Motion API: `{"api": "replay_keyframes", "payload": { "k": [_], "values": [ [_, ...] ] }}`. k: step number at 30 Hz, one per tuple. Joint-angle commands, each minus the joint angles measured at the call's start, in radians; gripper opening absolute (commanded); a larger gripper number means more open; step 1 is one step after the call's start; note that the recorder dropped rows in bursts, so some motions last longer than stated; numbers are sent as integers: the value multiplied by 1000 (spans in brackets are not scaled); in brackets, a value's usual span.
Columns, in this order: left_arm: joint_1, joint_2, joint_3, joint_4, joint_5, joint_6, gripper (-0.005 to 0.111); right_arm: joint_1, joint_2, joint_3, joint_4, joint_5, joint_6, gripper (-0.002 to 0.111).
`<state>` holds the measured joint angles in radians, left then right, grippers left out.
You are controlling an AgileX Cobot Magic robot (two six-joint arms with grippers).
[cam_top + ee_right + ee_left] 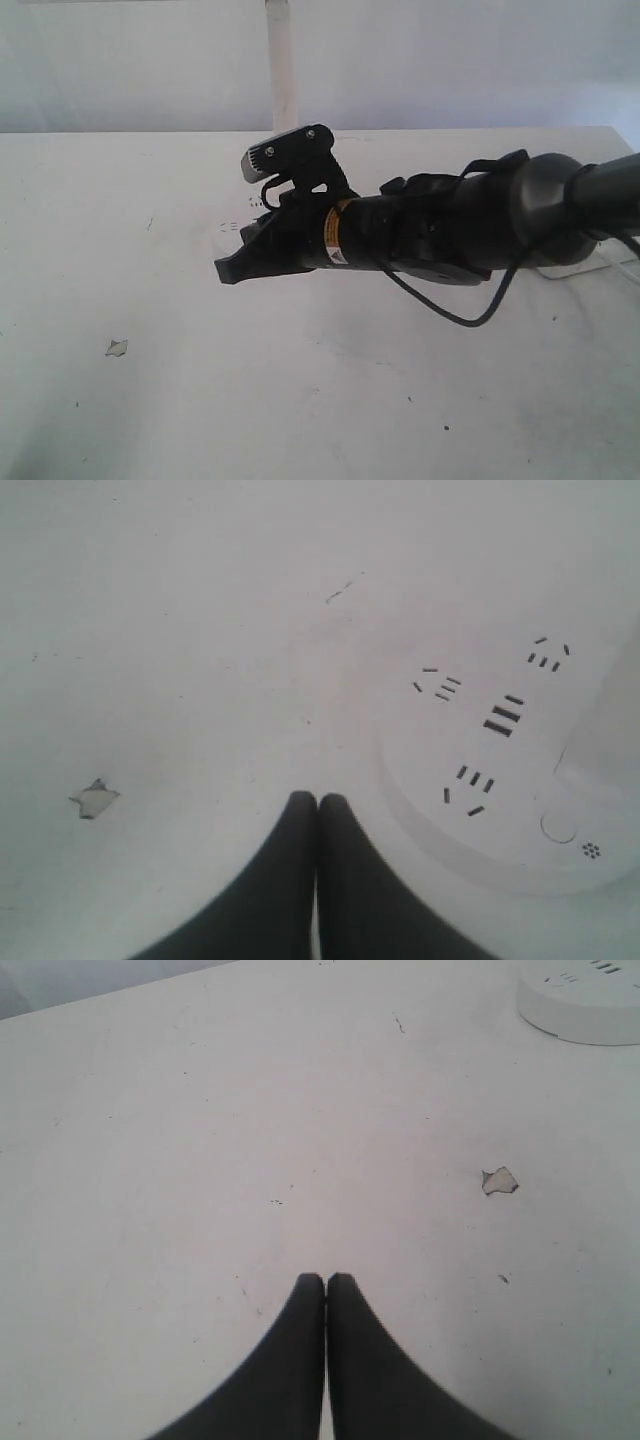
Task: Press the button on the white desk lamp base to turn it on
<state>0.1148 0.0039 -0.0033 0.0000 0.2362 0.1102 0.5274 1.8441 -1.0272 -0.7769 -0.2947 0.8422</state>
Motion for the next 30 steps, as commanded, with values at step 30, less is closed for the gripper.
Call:
{"api": "replay_keyframes", "payload": {
  "k": [30],
  "values": [
    [3, -4, 3, -6, -2, -1, 0, -88, 171, -44, 289, -174, -58, 0]
  ]
}}
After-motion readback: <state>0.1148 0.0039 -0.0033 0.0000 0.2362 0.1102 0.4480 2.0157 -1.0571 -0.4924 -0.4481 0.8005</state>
